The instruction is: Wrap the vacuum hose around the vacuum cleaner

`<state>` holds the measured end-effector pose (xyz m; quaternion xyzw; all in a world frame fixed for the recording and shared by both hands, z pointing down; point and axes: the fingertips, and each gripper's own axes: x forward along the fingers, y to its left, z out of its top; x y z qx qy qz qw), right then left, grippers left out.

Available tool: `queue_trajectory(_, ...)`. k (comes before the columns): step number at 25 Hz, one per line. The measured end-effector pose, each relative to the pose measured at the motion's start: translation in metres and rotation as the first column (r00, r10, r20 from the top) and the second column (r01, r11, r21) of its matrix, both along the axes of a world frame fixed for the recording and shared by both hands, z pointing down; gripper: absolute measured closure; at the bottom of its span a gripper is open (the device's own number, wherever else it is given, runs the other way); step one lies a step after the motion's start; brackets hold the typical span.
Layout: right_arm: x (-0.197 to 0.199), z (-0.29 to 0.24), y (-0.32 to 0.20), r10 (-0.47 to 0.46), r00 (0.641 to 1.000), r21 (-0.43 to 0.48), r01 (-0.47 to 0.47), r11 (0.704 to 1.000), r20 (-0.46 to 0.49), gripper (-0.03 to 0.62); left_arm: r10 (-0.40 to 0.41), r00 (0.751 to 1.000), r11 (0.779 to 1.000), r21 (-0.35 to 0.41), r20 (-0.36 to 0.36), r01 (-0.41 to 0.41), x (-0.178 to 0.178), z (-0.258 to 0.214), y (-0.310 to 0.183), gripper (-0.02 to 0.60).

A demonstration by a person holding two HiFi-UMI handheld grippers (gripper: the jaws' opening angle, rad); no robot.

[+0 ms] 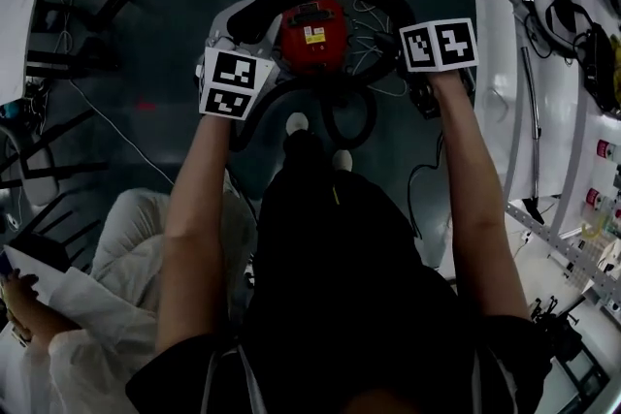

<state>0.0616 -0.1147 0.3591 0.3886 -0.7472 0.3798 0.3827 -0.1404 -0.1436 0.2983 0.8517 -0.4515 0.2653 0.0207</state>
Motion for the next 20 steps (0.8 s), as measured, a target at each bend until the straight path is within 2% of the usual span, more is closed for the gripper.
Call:
queue_trajectory(6,-0.002,0.003,-0.004,0.02,0.998,-0.081,-0.015,0.997,0.058,0.423,0.066,0.997,0.998,-0.008,0.034,-0.066,0.011,-0.001,-0.038,0.448)
queue_trajectory(13,-0.017,0.001,0.0,-0.009,0.993,-0.164,0.028,0.986,0.119,0.432,0.14,0.988,0.99,-0.013,0.059,-0.14,0.019,-0.011,-0.074,0.453)
queue_trajectory(20,-0.029,-0.023,-0.003,-0.019,0.99,-0.159,0.042,0.986,0.143,0.436,0.201,0.978,0.979,-0.019,0.047,-0.201,0.018,-0.028,-0.091,0.456)
